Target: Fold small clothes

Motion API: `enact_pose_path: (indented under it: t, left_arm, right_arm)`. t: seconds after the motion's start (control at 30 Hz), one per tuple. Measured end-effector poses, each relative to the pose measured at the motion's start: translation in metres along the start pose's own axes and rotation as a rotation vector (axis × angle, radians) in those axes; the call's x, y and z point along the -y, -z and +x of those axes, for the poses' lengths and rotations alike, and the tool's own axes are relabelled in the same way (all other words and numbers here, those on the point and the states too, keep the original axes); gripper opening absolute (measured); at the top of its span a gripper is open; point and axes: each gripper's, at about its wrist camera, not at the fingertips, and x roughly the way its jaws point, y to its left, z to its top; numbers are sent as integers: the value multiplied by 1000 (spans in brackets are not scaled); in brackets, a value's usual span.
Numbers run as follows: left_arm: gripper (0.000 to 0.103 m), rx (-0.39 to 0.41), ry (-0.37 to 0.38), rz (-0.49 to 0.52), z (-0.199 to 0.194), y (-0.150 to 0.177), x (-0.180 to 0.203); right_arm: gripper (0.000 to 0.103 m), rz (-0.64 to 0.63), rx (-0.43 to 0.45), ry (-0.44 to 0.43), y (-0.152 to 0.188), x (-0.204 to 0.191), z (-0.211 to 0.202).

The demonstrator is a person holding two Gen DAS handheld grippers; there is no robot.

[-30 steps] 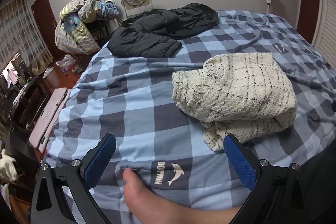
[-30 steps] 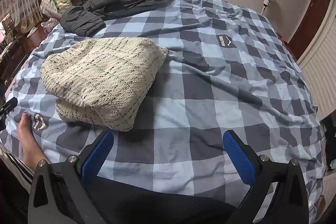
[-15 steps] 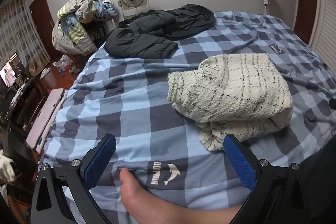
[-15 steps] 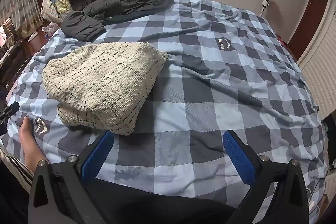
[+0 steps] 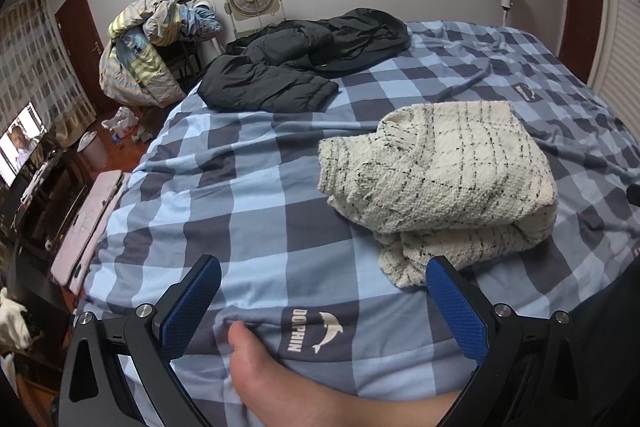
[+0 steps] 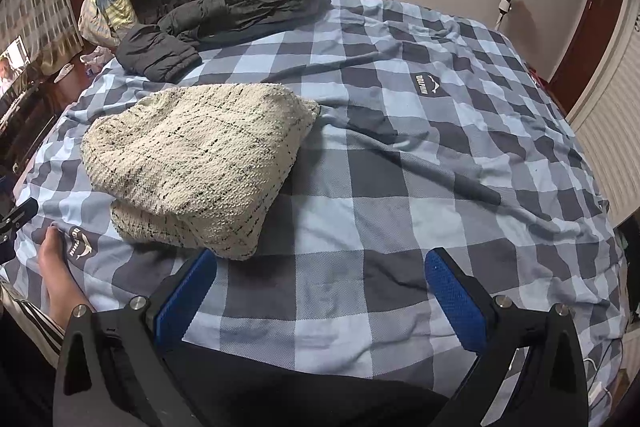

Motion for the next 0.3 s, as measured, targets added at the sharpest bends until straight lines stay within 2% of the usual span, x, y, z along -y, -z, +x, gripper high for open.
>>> enact_pose_path:
  t: [0.13, 0.23, 0.3]
  left_arm:
    - [103, -2, 4, -1, 1, 0, -1]
    - [102, 23, 47, -3, -2, 0, -2]
    - [103, 25, 48, -11, -2, 0, -3]
  right_arm:
    - [102, 3, 1, 1, 1, 0, -1]
    - [102, 2, 2, 1, 1, 0, 0]
    - [102, 2, 1, 0, 1, 0, -1]
